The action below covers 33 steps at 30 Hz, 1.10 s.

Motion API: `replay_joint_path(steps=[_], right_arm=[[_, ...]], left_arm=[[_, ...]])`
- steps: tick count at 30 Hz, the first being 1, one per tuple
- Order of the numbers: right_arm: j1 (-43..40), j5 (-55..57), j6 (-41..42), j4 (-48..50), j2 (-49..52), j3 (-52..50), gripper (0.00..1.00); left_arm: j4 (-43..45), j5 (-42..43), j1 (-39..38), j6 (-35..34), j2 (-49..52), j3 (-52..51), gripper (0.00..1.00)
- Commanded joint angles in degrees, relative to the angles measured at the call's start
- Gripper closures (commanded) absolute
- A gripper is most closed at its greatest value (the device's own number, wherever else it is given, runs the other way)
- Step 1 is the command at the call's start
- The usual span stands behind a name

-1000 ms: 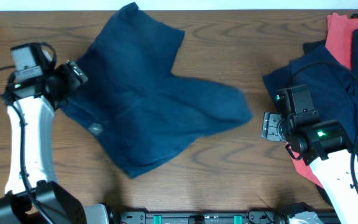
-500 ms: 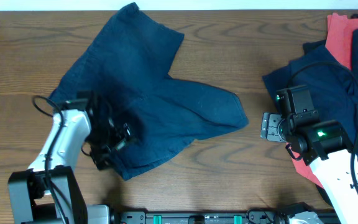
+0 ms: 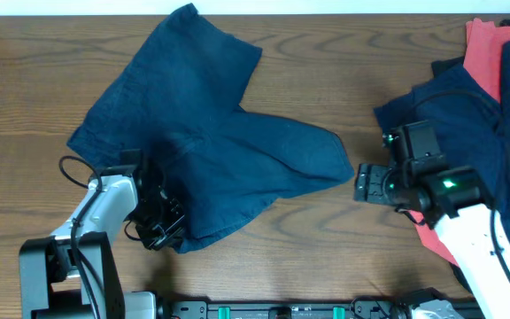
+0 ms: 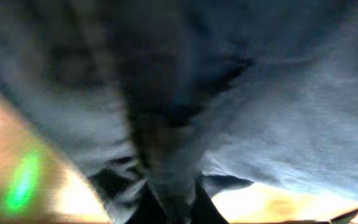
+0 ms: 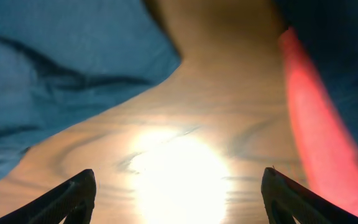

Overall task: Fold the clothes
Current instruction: 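Grasp the right leg hem of the shorts with the right gripper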

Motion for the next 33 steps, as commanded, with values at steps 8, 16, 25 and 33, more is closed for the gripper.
replay_joint_path(steps=[8,16,25,33], right_arm=[[-0.2,-18.7,25.8,20.4,6.0,-16.4,0.16],[2.8,-16.0,36.0,35.9,9.9,-24.4,0.20],[4.8,-13.6,39.7,51.5,20.9,-25.5,0.32],[1.8,-9.9,32.6,53.1,20.2,-25.1,0.99]], left_arm=[[-8.5,-6.7,4.8,3.2,-4.1,4.8,0.94],[-13.8,-6.7,4.8,6.5,-6.1,4.7,0.94],[-15.1,-6.5,4.8,7.0,-6.2,4.7,0.94],[-13.5,-4.9,4.7,7.6,-6.4,4.9,0.94]])
